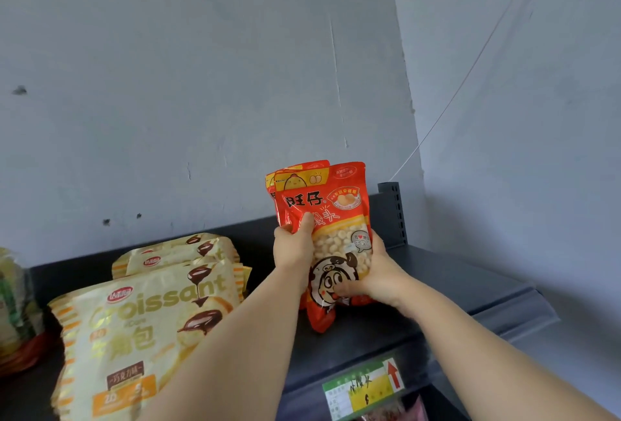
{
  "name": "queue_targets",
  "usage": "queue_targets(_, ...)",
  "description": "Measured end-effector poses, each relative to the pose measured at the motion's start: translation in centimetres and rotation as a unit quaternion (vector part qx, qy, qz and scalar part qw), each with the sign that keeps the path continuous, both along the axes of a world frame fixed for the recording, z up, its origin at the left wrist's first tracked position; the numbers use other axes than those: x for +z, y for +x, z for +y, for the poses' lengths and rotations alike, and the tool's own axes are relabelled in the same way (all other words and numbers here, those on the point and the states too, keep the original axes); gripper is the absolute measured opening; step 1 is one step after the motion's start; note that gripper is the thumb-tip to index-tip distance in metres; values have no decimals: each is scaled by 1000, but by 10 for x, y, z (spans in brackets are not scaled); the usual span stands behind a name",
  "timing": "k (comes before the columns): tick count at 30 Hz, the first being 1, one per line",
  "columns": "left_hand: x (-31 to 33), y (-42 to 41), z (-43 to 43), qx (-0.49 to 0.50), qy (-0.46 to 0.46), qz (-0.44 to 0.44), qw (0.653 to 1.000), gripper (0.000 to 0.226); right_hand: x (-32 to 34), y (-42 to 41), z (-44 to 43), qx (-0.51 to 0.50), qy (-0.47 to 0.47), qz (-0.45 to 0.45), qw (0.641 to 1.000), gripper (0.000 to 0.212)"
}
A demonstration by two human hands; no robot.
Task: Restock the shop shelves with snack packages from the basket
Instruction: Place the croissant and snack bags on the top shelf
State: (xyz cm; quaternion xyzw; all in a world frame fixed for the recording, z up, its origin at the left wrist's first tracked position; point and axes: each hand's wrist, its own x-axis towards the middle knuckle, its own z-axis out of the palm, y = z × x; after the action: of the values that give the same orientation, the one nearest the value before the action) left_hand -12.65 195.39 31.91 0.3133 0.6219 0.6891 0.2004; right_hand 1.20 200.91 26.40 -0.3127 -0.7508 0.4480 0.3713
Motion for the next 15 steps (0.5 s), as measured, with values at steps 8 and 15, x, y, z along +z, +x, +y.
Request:
queue_targets(8,-4,-1,0,-40,14,-11,999,50,11,1,1,35,27,-21,999,138)
queue_targets(15,-13,0,4,-9,-31,-13,999,84,6,9,2,35,-10,-52,998,155)
